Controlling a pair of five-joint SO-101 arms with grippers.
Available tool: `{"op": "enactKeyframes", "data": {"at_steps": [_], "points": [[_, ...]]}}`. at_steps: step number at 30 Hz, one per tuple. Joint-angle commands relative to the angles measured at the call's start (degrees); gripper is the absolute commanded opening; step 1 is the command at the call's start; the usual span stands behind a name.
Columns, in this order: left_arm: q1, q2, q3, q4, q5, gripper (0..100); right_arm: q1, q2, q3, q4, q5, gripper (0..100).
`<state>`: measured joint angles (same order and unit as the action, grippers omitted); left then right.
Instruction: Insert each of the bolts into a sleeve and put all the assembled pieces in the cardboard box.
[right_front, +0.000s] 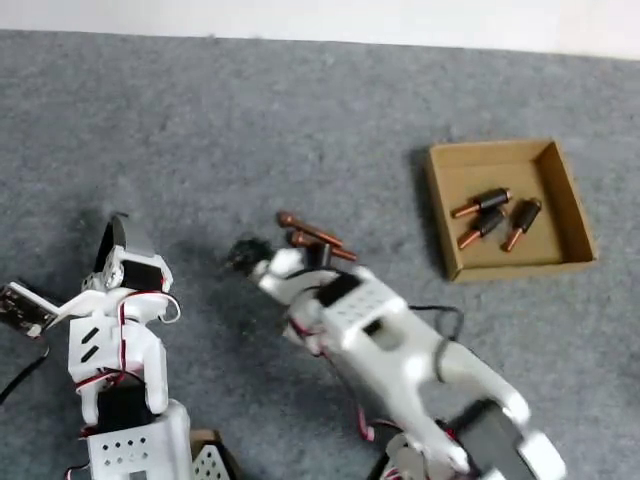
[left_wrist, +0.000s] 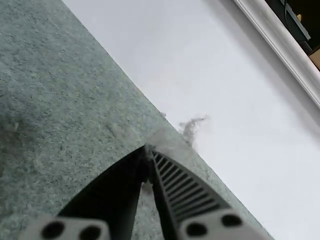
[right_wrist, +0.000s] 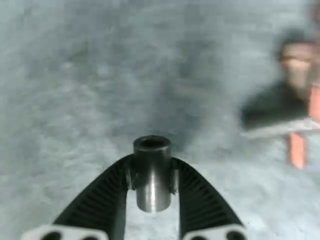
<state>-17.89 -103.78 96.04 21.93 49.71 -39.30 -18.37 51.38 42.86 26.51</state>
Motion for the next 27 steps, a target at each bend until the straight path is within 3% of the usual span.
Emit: {"op": "enactKeyframes", "data": {"at_steps": [1, 7, 16, 23, 27], "points": [[-0.57, -0.75, 1.10, 0.09, 0.26, 1, 5.67, -11.82, 5.58, -6.02, -2.81, 0.5], [-0.57, -0.75, 1.10, 0.09, 0.26, 1, 10.33, -30.55, 19.47, -13.05, -6.42, 0.5], [-0.40, -0.66, 1.10, 0.18, 0.53, 1, 19.56, -58.42, 36.18, -13.58, -6.42, 0.5], [2.15, -0.57, 1.10, 0.26, 0.53, 1, 27.30, -80.22, 48.22, -12.70, -6.42, 0.5], [5.49, -0.48, 1.10, 0.26, 0.53, 1, 30.90, -87.78, 51.03, -5.49, -7.03, 0.5]]}}
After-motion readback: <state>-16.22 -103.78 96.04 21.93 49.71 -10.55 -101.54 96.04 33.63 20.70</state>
